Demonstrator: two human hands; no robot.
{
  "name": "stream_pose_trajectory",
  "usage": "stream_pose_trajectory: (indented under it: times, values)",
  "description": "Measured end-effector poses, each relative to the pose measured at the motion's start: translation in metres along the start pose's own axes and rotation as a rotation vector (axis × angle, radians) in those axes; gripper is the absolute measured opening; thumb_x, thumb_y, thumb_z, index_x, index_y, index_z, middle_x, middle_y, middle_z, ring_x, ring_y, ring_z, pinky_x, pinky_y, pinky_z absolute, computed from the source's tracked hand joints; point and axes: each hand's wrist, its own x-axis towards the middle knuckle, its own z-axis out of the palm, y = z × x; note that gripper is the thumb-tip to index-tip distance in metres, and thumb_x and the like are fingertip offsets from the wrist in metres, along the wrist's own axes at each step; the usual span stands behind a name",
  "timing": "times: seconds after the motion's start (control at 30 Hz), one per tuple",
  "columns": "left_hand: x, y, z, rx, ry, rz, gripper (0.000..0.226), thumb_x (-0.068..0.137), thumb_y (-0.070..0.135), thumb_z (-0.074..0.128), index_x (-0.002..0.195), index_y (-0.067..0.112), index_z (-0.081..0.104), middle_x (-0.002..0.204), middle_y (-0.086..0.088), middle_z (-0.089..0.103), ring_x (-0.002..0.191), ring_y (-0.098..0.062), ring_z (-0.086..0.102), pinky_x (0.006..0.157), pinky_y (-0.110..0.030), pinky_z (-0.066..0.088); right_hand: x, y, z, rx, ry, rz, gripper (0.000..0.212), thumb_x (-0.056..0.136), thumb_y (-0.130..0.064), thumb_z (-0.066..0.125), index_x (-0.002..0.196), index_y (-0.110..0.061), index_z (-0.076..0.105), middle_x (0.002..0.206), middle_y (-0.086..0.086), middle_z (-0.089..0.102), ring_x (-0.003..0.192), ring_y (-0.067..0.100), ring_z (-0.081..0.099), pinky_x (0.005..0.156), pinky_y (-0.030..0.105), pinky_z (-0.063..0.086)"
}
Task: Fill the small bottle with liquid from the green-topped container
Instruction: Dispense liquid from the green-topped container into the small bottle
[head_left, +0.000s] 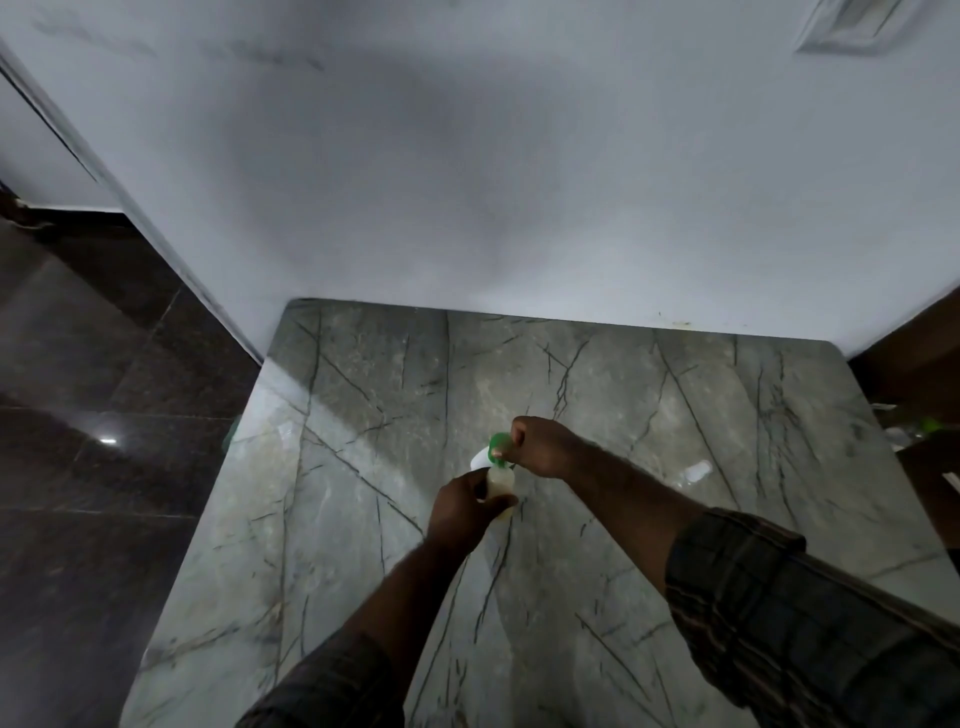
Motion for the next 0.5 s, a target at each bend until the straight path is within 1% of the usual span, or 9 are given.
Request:
stream_pose_trajectory:
  times: [0.07,0.13,0.2,0.27,0.37,0.43,0.5]
  values:
    - [-0.0005,-0.0003,0.0014,-0.013,0.002,0.001,0.046,0.076,0.04,0.079,0.118,0.024,0.069,0.101,0.008,0.074,0.092,-0.007,0.068,0.087,-0.03,0.056,-0.0007,0.0023,0.0004,0.034,0.011,0.009,0.031,0.089,-0.044,0.062,0.086,-0.016,0.049,0.078,-0.003,0.05,0.08,0.018,0.051,0.068,0.03,0.038]
    - [-0.001,0.0005,0.0037,-0.024,0.009,0.0,0.046,0.077,0.037,0.079,0.119,0.021,0.069,0.104,0.006,0.074,0.095,-0.009,0.068,0.087,-0.029,0.056,-0.001,0.0037,0.0012,0.05,0.023,0.019,0.031,0.089,-0.045,0.062,0.086,-0.017,0.05,0.076,-0.004,0.05,0.08,0.018,0.052,0.066,0.029,0.038]
    - [-0.0023,0.0019,0.004,-0.01,0.01,-0.006,0.044,0.078,0.036,0.078,0.119,0.02,0.068,0.106,0.005,0.073,0.094,-0.009,0.067,0.084,-0.025,0.054,0.0002,0.0044,0.0018,0.065,0.034,0.021,0.033,0.089,-0.046,0.062,0.093,-0.015,0.053,0.085,0.001,0.058,0.082,0.018,0.054,0.066,0.029,0.04]
    - [-0.0031,0.0014,0.0036,0.013,0.004,-0.007,0.046,0.079,0.037,0.078,0.121,0.021,0.067,0.107,0.005,0.073,0.094,-0.009,0.067,0.083,-0.023,0.052,0.0006,0.0065,0.0015,0.114,0.054,0.018,0.041,0.085,-0.051,0.066,0.105,-0.017,0.055,0.1,0.004,0.064,0.085,0.017,0.057,0.067,0.029,0.042]
    - [-0.0045,-0.0025,0.0029,0.026,0.002,-0.008,0.053,0.078,0.041,0.078,0.125,0.021,0.065,0.111,0.004,0.072,0.097,-0.009,0.067,0.087,-0.027,0.055,-0.0005,0.0086,0.001,0.157,0.035,-0.03,0.047,0.085,-0.051,0.066,0.12,-0.021,0.058,0.118,0.005,0.064,0.093,0.014,0.057,0.073,0.027,0.043]
    - [-0.0052,-0.0044,0.0026,0.025,-0.002,-0.014,0.056,0.078,0.041,0.078,0.128,0.02,0.063,0.113,0.004,0.072,0.098,-0.009,0.067,0.089,-0.031,0.056,-0.0009,0.0075,0.0026,0.151,0.017,-0.036,0.048,0.087,-0.05,0.063,0.124,-0.02,0.06,0.123,0.004,0.064,0.099,0.015,0.058,0.077,0.026,0.041]
    - [-0.0051,-0.0058,0.002,0.018,-0.006,-0.012,0.056,0.077,0.041,0.078,0.127,0.021,0.063,0.112,0.004,0.072,0.098,-0.009,0.067,0.09,-0.033,0.056,0.0,0.0054,0.0054,0.145,0.013,-0.007,0.049,0.086,-0.054,0.063,0.122,-0.02,0.061,0.119,0.003,0.066,0.097,0.015,0.06,0.074,0.026,0.041]
